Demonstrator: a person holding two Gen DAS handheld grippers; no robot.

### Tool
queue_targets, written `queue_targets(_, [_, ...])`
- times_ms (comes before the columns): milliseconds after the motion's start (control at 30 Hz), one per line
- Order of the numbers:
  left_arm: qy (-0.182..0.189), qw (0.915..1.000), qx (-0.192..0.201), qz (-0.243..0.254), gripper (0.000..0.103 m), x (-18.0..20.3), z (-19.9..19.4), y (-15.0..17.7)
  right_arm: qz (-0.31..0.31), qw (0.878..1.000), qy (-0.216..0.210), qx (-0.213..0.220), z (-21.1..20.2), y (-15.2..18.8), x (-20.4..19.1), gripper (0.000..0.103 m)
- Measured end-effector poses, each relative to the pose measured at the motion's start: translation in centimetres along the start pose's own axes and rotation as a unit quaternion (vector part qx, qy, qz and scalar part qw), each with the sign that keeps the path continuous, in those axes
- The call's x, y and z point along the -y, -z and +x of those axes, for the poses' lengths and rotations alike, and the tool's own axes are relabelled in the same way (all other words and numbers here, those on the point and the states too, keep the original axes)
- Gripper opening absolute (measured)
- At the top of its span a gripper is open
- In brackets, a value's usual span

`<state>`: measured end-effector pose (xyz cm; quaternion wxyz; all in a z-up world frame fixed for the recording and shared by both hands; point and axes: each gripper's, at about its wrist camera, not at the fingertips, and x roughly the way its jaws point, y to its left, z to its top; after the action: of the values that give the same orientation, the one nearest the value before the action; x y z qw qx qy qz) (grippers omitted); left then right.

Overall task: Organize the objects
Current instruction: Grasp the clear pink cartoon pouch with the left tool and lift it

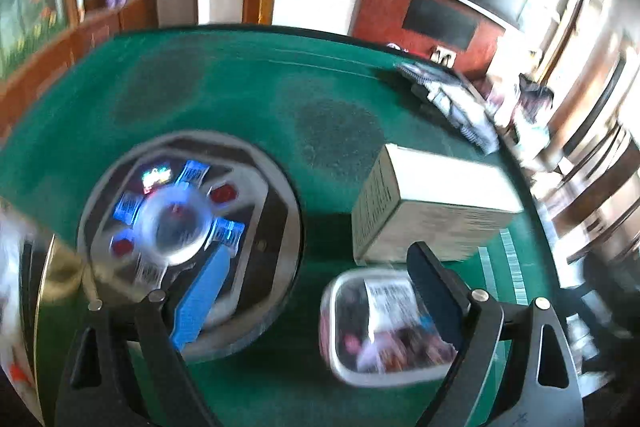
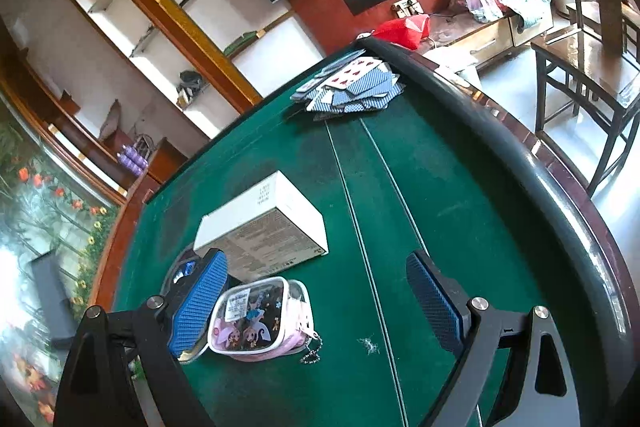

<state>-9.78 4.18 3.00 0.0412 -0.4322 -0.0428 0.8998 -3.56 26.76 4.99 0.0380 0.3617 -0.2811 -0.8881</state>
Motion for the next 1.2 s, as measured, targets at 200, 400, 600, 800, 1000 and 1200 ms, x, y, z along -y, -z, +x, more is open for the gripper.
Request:
queue_targets(200, [0.067,0.9943,-0.047,0.068,0.089,2.4,1.3,1.8,0.013,1.0,0.008,0.012,-0.7,-0.6,0.9,0.094])
queue_targets(400, [0.142,0.9772,-0.086,0.133,0.089,3.5,-1.3,5.9,0.017,1.0,0.0,0.007,-0.7,-0.7,1.2,0.094])
queue_targets(600, [0.099,0.9846,-0.075,0.123,0.089,2.7,-3.3,6.7,0.047,0.999,-0.001,-0.002,-0.3,-0.9,2.5,0.094])
queue_targets(800, [0.014,0.9797,-0.018,0.199,0.09,4.8,-5.2,7.8,0.023,1.0,0.003,-0.01,0.1,-0.5,1.5,0.094])
queue_targets(1000, [-0.031,0.9526,0.018,0.302,0.09,7.2,-6.8,10.1,0.012,1.0,0.009,-0.016,0.5,-0.1,1.1,0.094])
queue_targets(1200, [-0.039,0.944,-0.004,0.328,0.09,7.9,-6.3,12.0,0.016,1.0,0.012,-0.015,0.5,-0.1,1.4,0.094])
